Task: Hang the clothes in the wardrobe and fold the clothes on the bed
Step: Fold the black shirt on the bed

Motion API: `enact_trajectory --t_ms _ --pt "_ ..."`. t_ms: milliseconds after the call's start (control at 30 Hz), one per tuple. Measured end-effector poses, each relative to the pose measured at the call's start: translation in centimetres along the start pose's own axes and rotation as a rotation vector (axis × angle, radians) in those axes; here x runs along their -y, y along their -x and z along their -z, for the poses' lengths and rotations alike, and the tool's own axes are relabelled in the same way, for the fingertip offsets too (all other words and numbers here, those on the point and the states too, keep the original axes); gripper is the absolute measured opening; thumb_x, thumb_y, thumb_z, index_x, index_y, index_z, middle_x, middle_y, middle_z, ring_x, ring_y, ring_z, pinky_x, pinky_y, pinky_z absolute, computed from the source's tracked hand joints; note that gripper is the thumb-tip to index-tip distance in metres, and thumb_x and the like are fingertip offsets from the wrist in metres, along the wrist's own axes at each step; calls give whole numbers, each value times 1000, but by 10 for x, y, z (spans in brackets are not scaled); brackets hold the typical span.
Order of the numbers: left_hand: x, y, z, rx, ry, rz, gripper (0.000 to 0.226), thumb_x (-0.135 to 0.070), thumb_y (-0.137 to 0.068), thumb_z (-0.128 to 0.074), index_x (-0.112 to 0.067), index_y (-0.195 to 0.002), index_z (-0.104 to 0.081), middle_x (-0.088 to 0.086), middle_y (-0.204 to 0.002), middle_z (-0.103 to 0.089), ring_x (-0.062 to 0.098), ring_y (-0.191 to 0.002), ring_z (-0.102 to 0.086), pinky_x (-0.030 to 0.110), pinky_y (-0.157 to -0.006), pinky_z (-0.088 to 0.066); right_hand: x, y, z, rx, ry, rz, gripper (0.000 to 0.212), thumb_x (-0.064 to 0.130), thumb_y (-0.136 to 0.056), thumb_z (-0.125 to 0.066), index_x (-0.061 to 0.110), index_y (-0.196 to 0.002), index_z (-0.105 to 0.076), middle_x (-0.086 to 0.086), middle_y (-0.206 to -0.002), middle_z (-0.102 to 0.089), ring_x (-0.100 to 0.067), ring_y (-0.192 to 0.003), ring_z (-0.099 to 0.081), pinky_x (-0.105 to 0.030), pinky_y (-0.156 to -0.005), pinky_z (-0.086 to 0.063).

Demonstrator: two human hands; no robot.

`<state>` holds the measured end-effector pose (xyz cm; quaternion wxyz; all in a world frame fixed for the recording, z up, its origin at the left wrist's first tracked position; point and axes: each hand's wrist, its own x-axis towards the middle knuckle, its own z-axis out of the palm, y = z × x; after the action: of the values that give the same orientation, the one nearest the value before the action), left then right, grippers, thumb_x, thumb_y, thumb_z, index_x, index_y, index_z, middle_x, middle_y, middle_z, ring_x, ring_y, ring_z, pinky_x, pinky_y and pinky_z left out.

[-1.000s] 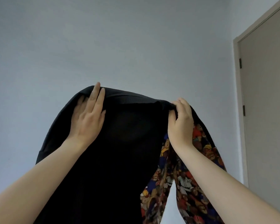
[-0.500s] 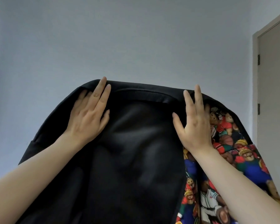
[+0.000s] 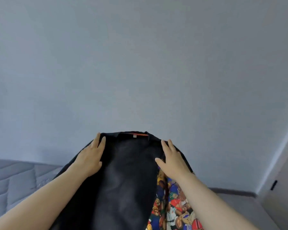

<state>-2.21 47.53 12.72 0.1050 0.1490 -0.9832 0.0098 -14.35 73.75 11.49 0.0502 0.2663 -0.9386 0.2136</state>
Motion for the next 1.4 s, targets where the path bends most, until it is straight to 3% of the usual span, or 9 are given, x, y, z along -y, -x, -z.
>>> enact_trajectory --t_ms 200,567,767,867,967,1033,1133,1300,1400 --pt "-61 -7 -133 279 195 -117 71 -32 -95 -49 -15 -153 -12 5 -161 -10 19 -146 -18 28 -116 -20 -73 29 -125 286 -85 -92 71 41 -97 -48 25 -155 -11 2 -163 0 -21 -149 -9 -42 -121 -16" --pt "-139 31 -237 448 352 -199 64 -43 -97 -46 -20 -152 -22 0 -159 -18 17 -146 -17 28 -119 -20 -161 85 -183 341 -209 -395 61 35 -101 -45 16 -153 -20 -3 -158 -24 -18 -143 -28 -29 -114 -26" --pt "-163 28 -266 476 414 -176 63 -44 -99 -43 -21 -153 -19 0 -159 -20 19 -145 -21 30 -118 -23 -206 96 -212 323 -427 -637 68 46 -98 -46 12 -152 -22 -7 -155 -32 -23 -141 -33 -36 -112 -30" --pt "-175 24 -275 482 407 -178 61 -42 -100 -40 -22 -153 -18 0 -157 -22 18 -144 -23 29 -117 -24 -219 94 -222 332 -557 -725 55 47 -95 -53 9 -134 -48 -9 -138 -54 -24 -123 -54 -38 -102 -44" --pt "-181 21 -283 467 363 -172 61 -42 -100 -38 -21 -153 -18 0 -158 -21 18 -144 -21 28 -117 -21 -228 81 -217 200 -560 -632 32 31 -95 -58 1 -84 -61 -14 -83 -68 -28 -76 -64 -40 -70 -51" --pt "-179 19 -285 469 356 -168 62 -43 -100 -38 -21 -153 -17 -1 -158 -21 19 -144 -22 28 -117 -20 -236 64 -201 13 -406 -558 30 27 -95 -56 4 -76 -58 -8 -70 -62 -26 -67 -58 -37 -60 -43" --pt "-171 19 -285 449 395 -154 63 -42 -98 -43 -23 -153 -18 -4 -155 -28 15 -140 -30 25 -113 -26 -244 39 -173 -117 -259 -457 29 26 -97 -52 8 -74 -57 -2 -63 -58 -22 -61 -54 -35 -54 -39" --pt "-139 24 -274 357 412 -72 54 -40 -97 -48 -19 -145 -37 -3 -141 -47 13 -126 -47 21 -102 -38 -223 39 -178 134 -423 -446 39 32 -93 -58 10 -66 -41 1 -61 -43 -15 -56 -42 -32 -53 -30" --pt "-105 32 -266 298 377 -1 50 -38 -95 -52 -16 -140 -45 -2 -136 -51 15 -125 -47 22 -103 -37 -192 42 -186 161 -432 -413 28 41 -89 -62 15 -87 -52 2 -85 -59 -15 -81 -57 -35 -71 -49"
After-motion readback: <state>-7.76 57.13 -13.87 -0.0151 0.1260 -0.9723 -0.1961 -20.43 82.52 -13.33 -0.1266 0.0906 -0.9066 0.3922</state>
